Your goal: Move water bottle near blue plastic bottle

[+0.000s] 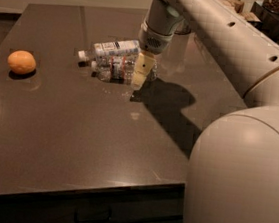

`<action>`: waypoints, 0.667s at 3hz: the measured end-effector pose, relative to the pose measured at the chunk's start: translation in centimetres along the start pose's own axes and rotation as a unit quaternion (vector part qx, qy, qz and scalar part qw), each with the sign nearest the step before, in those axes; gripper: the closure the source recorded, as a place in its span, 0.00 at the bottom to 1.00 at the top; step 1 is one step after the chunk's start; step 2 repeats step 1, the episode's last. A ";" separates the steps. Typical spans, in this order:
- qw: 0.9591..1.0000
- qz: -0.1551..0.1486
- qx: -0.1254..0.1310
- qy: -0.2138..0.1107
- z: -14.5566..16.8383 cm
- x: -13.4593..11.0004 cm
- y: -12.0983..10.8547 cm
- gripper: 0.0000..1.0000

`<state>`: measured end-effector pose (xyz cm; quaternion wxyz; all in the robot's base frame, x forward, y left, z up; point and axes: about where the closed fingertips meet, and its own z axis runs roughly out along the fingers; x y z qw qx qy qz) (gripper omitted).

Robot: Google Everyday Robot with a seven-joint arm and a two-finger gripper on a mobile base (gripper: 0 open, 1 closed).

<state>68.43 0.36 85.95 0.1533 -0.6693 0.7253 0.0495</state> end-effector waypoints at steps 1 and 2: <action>1.000 0.000 0.000 0.000 0.0 0.0 0.0 0.00; 1.000 0.000 0.000 0.000 0.0 0.0 0.0 0.00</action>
Offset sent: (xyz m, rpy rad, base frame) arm 0.0000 0.0000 0.0000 0.0000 0.0000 0.0000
